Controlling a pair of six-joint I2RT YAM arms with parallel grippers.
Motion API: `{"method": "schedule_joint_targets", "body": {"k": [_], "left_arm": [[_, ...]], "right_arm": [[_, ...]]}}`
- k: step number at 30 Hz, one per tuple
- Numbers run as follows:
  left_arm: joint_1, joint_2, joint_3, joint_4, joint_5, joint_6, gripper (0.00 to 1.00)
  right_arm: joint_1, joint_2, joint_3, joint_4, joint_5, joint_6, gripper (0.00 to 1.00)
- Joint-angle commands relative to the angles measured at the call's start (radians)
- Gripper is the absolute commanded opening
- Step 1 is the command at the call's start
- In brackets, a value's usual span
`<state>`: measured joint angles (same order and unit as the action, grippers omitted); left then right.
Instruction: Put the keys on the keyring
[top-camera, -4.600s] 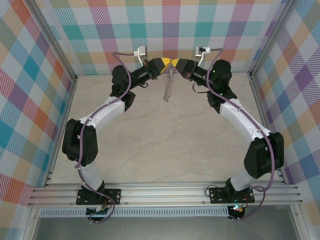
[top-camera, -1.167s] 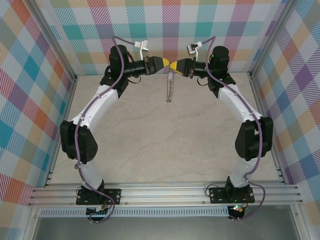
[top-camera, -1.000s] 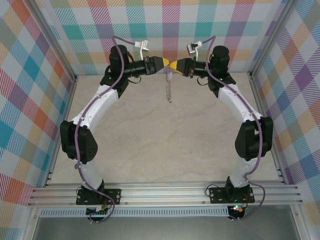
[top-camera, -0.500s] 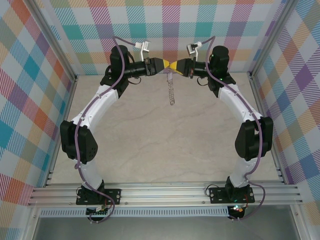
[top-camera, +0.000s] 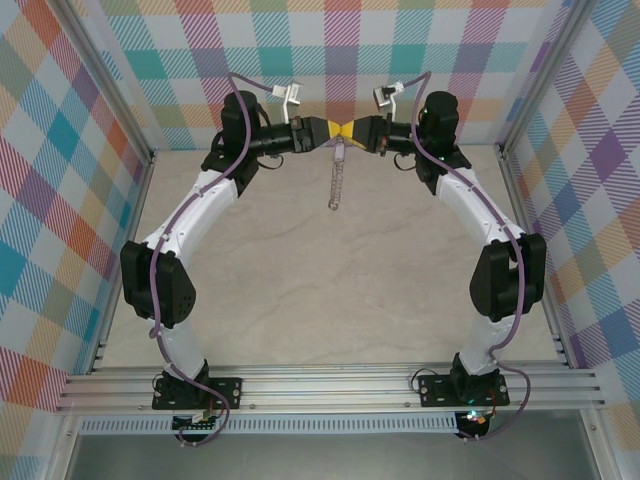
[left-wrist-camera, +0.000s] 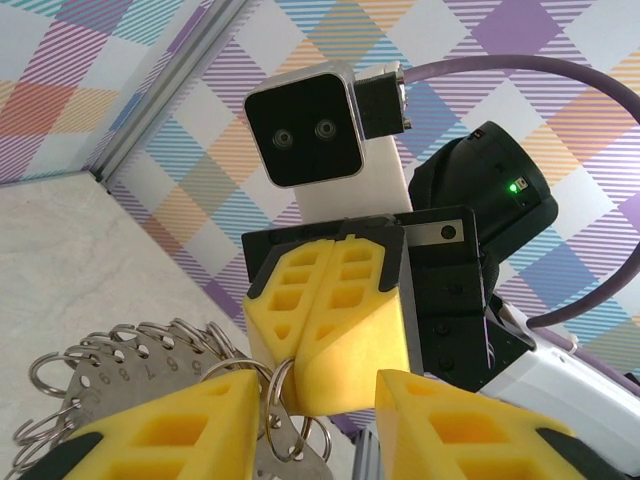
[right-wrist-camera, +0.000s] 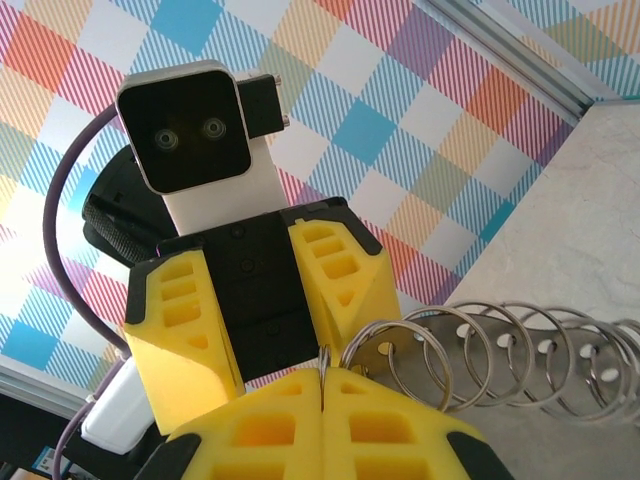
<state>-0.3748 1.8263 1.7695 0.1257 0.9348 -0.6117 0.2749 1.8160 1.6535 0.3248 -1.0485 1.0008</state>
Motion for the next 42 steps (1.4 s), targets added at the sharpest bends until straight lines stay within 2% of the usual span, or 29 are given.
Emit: {"method": "schedule_joint_targets", "body": {"k": [1,8,13,17,18,21,24,29,33,37,42], "left_arm": [[-0.011,-0.008,-0.017,0.024,0.026,0.011,0.34],[-0.016,-0.013,-0.021,0.059,0.027,-0.014,0.20],[-0.025,-0.006,-0.021,0.089,0.019,-0.037,0.14],[-0.036,0.005,-0.018,0.125,0.015,-0.069,0.00],[-0.038,0.007,-0.020,0.140,0.012,-0.086,0.00],[-0.041,0.005,-0.047,0.216,-0.004,-0.145,0.00],[-0.041,-0.004,-0.073,0.278,-0.017,-0.190,0.00],[-0.045,-0.022,-0.103,0.340,-0.018,-0.234,0.00],[-0.053,-0.042,-0.119,0.353,-0.022,-0.237,0.00],[-0.058,-0.057,-0.131,0.355,-0.034,-0.246,0.00],[-0.064,-0.067,-0.149,0.394,-0.034,-0.276,0.00]], "right_arm": [[0.004,-0.003,0.019,0.069,0.003,0.018,0.00],[0.003,-0.004,0.008,0.068,0.003,0.013,0.00],[0.004,-0.005,-0.003,0.069,-0.006,0.011,0.00],[0.004,-0.012,-0.011,0.076,-0.011,0.012,0.00],[0.003,-0.018,-0.016,0.078,-0.008,0.013,0.02],[-0.005,-0.054,-0.055,0.083,0.028,0.000,0.27],[-0.030,-0.113,-0.133,0.096,0.095,-0.010,0.38],[-0.091,-0.210,-0.314,0.203,0.208,0.024,0.40],[-0.102,-0.258,-0.394,0.187,0.267,-0.021,0.41],[-0.082,-0.272,-0.419,0.171,0.262,-0.064,0.42],[-0.012,-0.316,-0.399,0.027,0.290,-0.229,0.48]]}}
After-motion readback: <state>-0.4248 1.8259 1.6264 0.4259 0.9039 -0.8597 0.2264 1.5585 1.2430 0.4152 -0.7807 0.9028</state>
